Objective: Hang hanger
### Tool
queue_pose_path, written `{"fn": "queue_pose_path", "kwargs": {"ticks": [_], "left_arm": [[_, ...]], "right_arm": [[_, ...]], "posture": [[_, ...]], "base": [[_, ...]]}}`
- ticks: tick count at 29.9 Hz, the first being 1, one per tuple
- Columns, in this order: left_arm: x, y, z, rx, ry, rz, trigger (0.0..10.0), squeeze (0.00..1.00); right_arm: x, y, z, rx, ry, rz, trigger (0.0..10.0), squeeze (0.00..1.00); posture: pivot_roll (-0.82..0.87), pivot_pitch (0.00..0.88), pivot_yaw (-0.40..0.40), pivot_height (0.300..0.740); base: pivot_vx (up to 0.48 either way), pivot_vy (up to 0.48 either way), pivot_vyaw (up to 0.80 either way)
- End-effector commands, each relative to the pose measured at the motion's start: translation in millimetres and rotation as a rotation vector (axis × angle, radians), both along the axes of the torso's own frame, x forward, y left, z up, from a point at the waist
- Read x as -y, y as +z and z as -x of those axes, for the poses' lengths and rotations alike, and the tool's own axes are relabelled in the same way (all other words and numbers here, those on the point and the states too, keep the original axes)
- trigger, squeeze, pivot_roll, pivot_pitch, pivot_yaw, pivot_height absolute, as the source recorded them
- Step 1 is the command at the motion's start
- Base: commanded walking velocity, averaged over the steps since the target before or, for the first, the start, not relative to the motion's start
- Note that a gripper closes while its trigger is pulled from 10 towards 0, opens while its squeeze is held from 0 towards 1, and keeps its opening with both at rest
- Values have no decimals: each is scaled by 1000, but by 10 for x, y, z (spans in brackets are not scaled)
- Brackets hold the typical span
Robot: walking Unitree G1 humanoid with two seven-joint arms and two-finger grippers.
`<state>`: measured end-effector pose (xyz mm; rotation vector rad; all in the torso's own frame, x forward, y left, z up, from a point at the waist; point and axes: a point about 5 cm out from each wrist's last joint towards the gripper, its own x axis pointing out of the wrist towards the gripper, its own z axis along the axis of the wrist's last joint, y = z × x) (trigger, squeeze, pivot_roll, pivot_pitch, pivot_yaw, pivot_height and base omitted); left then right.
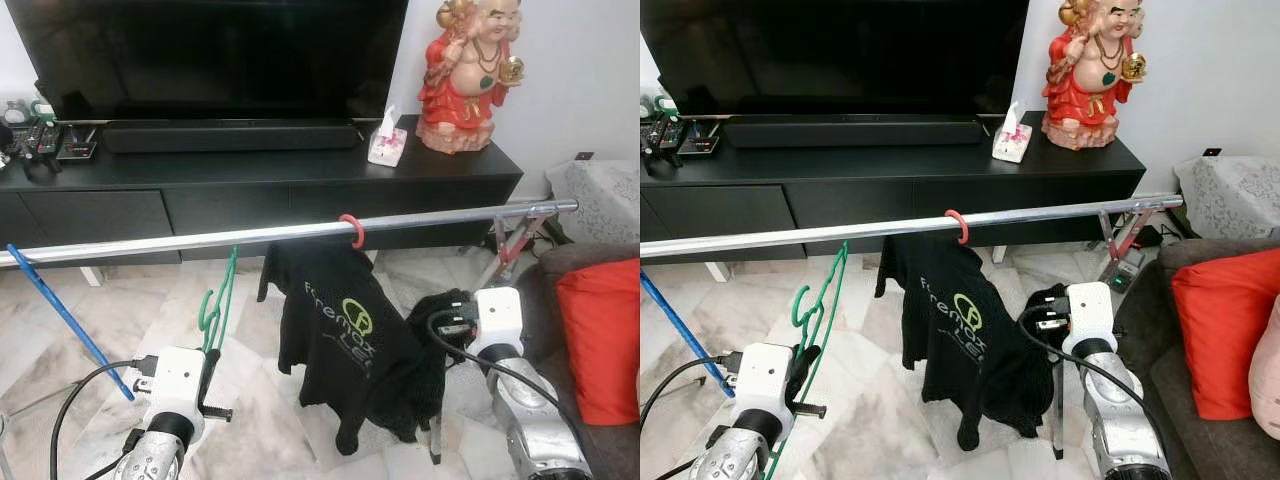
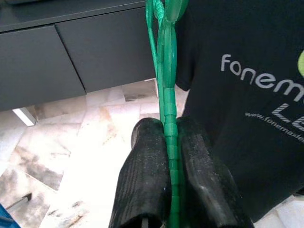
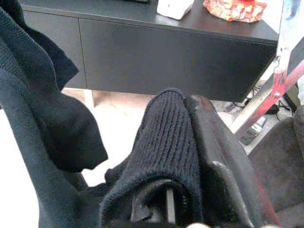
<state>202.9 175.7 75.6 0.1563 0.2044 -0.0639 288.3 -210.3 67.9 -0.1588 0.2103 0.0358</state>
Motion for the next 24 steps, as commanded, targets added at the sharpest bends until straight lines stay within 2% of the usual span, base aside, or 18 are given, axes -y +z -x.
{"fn": "queue_pose_path", "kwargs": {"ticks": [1,12,24], "left_arm": [[45,-6,-18,6,-19,-1,10000,0],[86,14,-48,24,-21,13,10000,0],[102,20,-66,29,-25,20,10000,0]], "right_arm": [[-18,137,-50,47,10,23,10000,0],[-91,218,-77,58,32,22,10000,0],[-126,252,-97,61,38,22,10000,0]], "posture": [[48,0,-90,716],[50,0,-94,716],[55,0,-98,716]], "base": [[0,0,0],[0,0,0],[-294,0,0]]}}
